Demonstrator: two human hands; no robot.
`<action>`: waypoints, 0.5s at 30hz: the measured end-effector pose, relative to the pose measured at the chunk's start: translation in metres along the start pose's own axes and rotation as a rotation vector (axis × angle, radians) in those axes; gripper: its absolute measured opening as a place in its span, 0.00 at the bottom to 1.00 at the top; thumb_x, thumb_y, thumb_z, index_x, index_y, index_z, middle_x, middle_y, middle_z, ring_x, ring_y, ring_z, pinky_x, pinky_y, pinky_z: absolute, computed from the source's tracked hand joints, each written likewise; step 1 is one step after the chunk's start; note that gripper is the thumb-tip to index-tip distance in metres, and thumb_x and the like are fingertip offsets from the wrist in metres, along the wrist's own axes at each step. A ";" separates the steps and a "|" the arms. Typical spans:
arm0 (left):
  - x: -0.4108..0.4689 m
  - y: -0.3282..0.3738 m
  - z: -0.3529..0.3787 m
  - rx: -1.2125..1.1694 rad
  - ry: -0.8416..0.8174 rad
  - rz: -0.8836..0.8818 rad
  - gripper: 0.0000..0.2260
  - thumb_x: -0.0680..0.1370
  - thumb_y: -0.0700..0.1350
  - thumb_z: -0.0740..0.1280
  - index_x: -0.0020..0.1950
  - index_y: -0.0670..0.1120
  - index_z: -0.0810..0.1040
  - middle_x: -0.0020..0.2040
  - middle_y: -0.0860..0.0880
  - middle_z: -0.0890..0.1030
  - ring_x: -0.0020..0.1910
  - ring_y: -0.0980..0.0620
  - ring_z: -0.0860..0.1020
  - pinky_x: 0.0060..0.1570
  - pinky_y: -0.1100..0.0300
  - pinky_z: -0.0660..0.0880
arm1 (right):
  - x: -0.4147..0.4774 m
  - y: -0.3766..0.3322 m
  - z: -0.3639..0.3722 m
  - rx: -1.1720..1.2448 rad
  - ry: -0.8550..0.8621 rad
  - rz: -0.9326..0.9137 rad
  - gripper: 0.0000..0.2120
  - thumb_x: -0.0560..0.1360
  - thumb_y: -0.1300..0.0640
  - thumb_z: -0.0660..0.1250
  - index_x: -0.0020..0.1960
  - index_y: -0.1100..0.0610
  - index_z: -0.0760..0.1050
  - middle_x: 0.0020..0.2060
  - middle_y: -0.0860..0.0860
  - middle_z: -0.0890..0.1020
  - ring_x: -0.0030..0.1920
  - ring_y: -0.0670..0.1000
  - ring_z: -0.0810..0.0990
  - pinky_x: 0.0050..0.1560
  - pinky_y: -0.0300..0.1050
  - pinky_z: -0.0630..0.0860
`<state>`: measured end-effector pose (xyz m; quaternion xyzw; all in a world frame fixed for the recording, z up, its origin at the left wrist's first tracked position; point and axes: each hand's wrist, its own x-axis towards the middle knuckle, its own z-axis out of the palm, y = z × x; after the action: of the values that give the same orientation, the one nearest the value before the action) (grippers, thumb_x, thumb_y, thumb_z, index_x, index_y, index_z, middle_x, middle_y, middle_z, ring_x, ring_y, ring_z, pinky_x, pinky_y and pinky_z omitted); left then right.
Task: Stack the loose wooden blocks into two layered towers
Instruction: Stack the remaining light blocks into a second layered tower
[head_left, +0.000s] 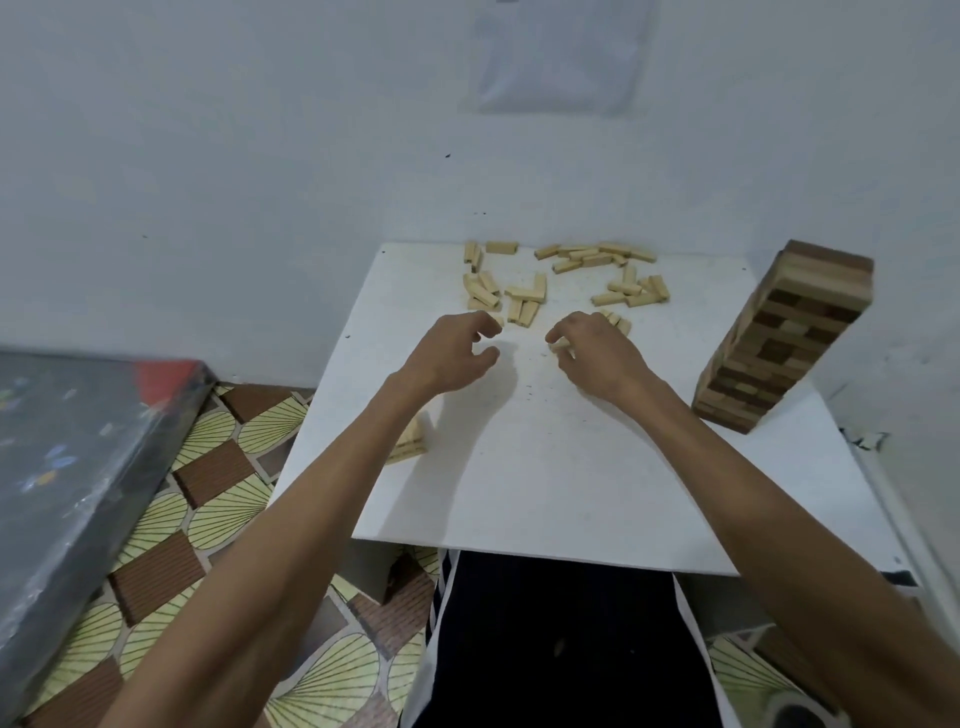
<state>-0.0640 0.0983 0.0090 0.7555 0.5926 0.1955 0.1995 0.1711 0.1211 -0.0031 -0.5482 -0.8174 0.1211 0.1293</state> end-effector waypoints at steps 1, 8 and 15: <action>0.006 -0.002 0.003 0.006 -0.010 -0.007 0.14 0.80 0.45 0.69 0.66 0.45 0.78 0.63 0.50 0.81 0.59 0.50 0.79 0.55 0.63 0.70 | 0.002 0.006 0.001 -0.017 0.023 0.034 0.15 0.80 0.64 0.64 0.66 0.58 0.79 0.66 0.55 0.79 0.66 0.58 0.73 0.53 0.50 0.75; 0.043 0.016 0.027 -0.068 -0.076 0.049 0.15 0.80 0.47 0.70 0.65 0.46 0.78 0.63 0.51 0.81 0.59 0.51 0.78 0.59 0.55 0.75 | 0.010 0.035 -0.001 -0.023 0.089 0.212 0.18 0.79 0.67 0.63 0.68 0.61 0.75 0.69 0.56 0.74 0.69 0.60 0.68 0.61 0.60 0.74; 0.069 0.037 0.056 -0.014 -0.123 0.099 0.16 0.81 0.48 0.68 0.67 0.46 0.78 0.65 0.48 0.80 0.62 0.48 0.77 0.59 0.52 0.75 | 0.013 0.048 0.003 -0.019 0.112 0.272 0.13 0.78 0.63 0.63 0.61 0.63 0.79 0.64 0.56 0.77 0.62 0.60 0.73 0.57 0.58 0.76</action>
<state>0.0108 0.1535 -0.0145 0.7930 0.5398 0.1624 0.2312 0.2069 0.1504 -0.0208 -0.6610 -0.7281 0.0990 0.1521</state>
